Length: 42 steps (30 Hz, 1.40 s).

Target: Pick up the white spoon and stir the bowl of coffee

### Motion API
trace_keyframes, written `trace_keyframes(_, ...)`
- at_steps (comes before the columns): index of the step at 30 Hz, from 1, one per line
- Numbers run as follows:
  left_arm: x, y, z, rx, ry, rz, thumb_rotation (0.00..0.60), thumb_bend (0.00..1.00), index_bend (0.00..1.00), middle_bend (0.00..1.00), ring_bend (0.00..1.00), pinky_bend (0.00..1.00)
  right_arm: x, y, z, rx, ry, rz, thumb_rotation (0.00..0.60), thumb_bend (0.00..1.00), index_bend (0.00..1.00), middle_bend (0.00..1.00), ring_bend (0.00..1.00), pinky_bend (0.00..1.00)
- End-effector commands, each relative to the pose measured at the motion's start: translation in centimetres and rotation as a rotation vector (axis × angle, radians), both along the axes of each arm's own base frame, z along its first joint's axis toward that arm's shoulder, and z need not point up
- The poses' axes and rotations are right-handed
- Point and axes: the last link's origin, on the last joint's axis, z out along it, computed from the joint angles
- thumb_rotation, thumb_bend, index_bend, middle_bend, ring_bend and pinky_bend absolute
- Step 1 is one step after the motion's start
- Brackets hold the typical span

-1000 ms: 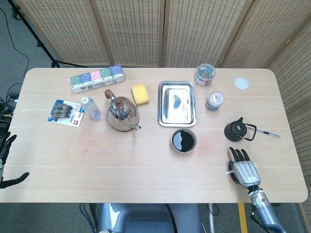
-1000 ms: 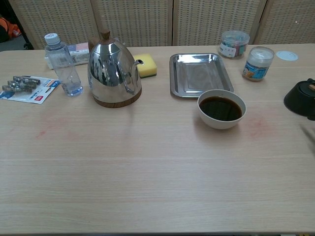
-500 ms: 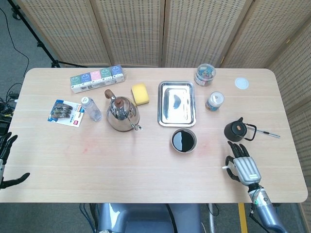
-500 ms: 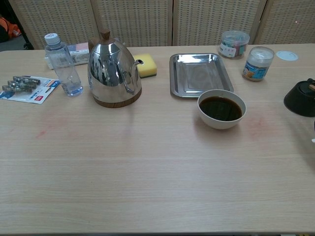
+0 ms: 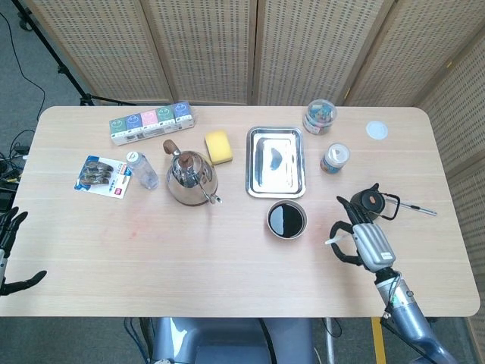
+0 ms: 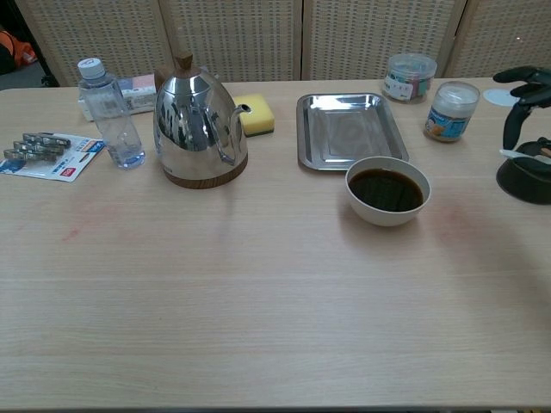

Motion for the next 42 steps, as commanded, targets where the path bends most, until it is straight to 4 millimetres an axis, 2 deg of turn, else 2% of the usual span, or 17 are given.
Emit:
trace_keyframes(1,0.0,0.0,0.0,-0.001,-0.002,0.0,0.6,0.0,0.0,0.0,0.0,0.0,2.2,-1.2,0.7,0.022,-0.053,0.008,0.6,0.44,0.55,0.0,0.0,0.0)
trace_keyframes(8,0.0,-0.1,0.2,0.002,-0.009,-0.002,0.6,0.0,0.0,0.0,0.0,0.0,5.9,-2.1,0.1,0.08,-0.103,0.027,0.6,0.44,0.55,0.0,0.0,0.0)
trace_keyframes(24,-0.2,0.1,0.5,0.005,-0.02,0.004,0.6,0.0,0.0,0.0,0.0,0.0,11.4,-5.1,-3.9,0.173,-0.117,0.02,0.6,0.44,0.55,0.0,0.0,0.0)
trace_keyframes(32,-0.3,0.1,0.7,0.002,-0.026,0.007,0.6,0.0,0.0,0.0,0.0,0.0,12.3,-5.8,-5.2,0.186,-0.097,0.005,0.6,0.44,0.55,0.0,0.0,0.0)
trace_keyframes(42,-0.4,0.0,0.9,0.005,-0.033,0.003,0.6,0.0,0.0,0.0,0.0,0.0,12.2,-6.5,-7.1,0.211,-0.067,-0.023,0.6,0.44,0.55,0.0,0.0,0.0)
